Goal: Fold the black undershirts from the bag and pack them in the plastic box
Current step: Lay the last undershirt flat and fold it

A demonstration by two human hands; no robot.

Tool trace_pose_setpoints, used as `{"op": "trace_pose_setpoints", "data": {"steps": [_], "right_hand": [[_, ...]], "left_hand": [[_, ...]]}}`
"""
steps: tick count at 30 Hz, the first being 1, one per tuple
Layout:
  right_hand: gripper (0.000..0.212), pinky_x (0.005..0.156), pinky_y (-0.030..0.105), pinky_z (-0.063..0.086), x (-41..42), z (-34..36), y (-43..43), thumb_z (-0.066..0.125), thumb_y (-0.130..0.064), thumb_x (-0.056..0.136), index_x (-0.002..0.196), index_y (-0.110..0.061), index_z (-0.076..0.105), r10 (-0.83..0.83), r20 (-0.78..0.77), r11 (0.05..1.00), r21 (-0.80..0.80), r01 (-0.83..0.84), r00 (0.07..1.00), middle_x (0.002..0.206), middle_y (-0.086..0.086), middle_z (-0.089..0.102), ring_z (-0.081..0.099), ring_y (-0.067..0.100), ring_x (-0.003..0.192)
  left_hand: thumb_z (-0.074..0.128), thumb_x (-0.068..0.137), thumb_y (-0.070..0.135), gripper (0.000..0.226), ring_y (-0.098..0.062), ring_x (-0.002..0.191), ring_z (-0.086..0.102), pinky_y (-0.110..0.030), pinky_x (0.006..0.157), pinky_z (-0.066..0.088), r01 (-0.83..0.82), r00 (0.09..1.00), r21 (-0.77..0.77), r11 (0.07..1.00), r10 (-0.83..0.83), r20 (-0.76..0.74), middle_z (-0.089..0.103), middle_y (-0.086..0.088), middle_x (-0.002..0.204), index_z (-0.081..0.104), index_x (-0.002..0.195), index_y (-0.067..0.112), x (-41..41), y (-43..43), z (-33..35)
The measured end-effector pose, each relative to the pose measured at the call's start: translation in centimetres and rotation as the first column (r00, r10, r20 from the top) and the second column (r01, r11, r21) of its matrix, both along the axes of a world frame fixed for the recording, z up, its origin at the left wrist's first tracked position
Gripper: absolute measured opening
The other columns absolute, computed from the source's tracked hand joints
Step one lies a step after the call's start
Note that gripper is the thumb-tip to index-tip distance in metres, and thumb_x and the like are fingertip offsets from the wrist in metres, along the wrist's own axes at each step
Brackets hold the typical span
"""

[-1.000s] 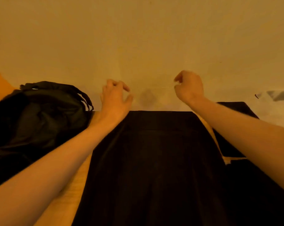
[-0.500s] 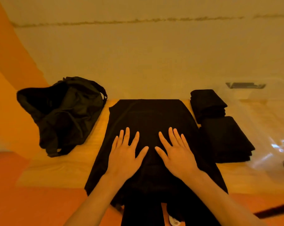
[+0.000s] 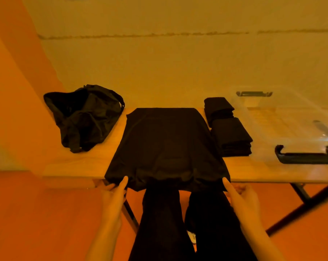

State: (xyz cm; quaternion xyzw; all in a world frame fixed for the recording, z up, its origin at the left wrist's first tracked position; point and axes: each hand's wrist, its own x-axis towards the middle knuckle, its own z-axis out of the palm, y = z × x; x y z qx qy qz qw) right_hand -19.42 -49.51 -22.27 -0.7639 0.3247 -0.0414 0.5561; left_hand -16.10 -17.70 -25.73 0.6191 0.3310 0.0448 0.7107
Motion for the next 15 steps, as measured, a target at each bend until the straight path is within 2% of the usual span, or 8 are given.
{"op": "trace_pose_setpoints", "data": {"steps": [2,5,6,8,9,10,12,15], "right_hand": [[0.048,0.057,0.035,0.039,0.4,-0.7,0.0,0.071,-0.045,0.09,0.094,0.003,0.063,0.002,0.023,0.997,0.075,-0.003,1.0,0.072,0.015,0.06,0.052,0.024,0.06],[0.039,0.056,0.033,0.035,0.8,-1.1,0.2,0.073,-0.04,0.091,0.071,-0.011,0.056,0.011,0.013,0.989,0.145,-0.013,1.0,0.064,0.007,0.052,0.043,0.015,0.054],[0.041,0.056,0.034,0.034,0.8,-1.2,0.2,0.073,-0.037,0.092,0.067,-0.014,0.05,0.011,0.02,0.99,0.143,-0.014,1.0,0.061,0.005,0.047,0.04,0.014,0.053],[0.042,0.058,0.035,0.033,0.6,-1.4,0.3,0.071,-0.033,0.093,0.065,-0.015,0.045,-0.003,0.043,0.99,0.138,-0.003,0.999,0.059,0.003,0.043,0.038,0.015,0.055],[0.042,0.059,0.036,0.033,0.4,-1.3,0.5,0.07,-0.033,0.094,0.065,-0.015,0.044,-0.007,0.056,0.99,0.138,0.0,0.998,0.06,0.003,0.043,0.038,0.015,0.056],[0.042,0.06,0.036,0.034,0.3,-1.3,0.4,0.068,-0.032,0.095,0.066,-0.015,0.044,-0.006,0.074,0.991,0.132,-0.003,0.997,0.06,0.004,0.042,0.038,0.016,0.057],[0.043,0.062,0.036,0.034,0.0,-1.3,0.3,0.065,-0.034,0.098,0.068,-0.01,0.046,-0.01,0.107,0.993,0.117,-0.003,0.994,0.062,0.006,0.043,0.041,0.017,0.06],[0.042,0.062,0.038,0.043,-0.7,-0.8,-0.2,0.058,-0.036,0.1,0.075,-0.002,0.058,-0.021,0.13,0.991,0.136,0.004,0.991,0.064,0.012,0.056,0.052,0.021,0.061]], "left_hand": [[0.075,0.09,0.034,0.046,-0.025,0.111,0.064,-0.044,0.095,0.051,0.01,0.999,-0.141,0.99,-0.006,0.033,0.067,-0.005,0.122,0.062,0.131,0.018,0.2,0.2,-0.4],[0.073,0.091,0.035,0.057,-0.025,0.115,0.062,-0.04,0.093,0.051,-0.023,0.998,-0.275,0.961,0.04,0.056,0.062,-0.004,0.134,0.053,0.144,0.024,0.5,1.4,-0.5],[0.073,0.092,0.033,0.052,-0.025,0.114,0.063,-0.039,0.091,0.052,-0.034,0.997,-0.283,0.958,0.054,0.063,0.064,-0.004,0.132,0.056,0.139,0.023,0.5,1.7,-0.5],[0.073,0.093,0.025,0.025,-0.023,0.108,0.066,-0.037,0.088,0.053,-0.053,0.994,-0.221,0.974,0.073,0.083,0.068,-0.006,0.123,0.066,0.116,0.02,0.0,2.1,-0.4],[0.072,0.094,0.021,0.011,-0.023,0.106,0.067,-0.036,0.087,0.053,-0.066,0.992,-0.182,0.981,0.084,0.094,0.07,-0.007,0.117,0.066,0.103,0.017,-0.3,2.1,-0.2],[0.07,0.095,0.017,0.008,-0.025,0.106,0.067,-0.037,0.088,0.053,-0.082,0.989,-0.162,0.983,0.101,0.111,0.071,-0.007,0.112,0.063,0.093,0.015,-0.6,2.3,-0.1],[0.067,0.096,0.01,0.022,-0.027,0.107,0.067,-0.04,0.092,0.054,-0.107,0.978,-0.127,0.986,0.127,0.166,0.07,-0.008,0.101,0.054,0.079,0.013,-1.3,2.8,0.4],[0.064,0.096,0.005,0.034,-0.029,0.103,0.068,-0.04,0.084,0.055,-0.115,0.976,-0.015,0.993,0.116,0.187,0.069,-0.011,0.095,0.042,0.071,0.014,-2.7,3.8,1.5]]}}
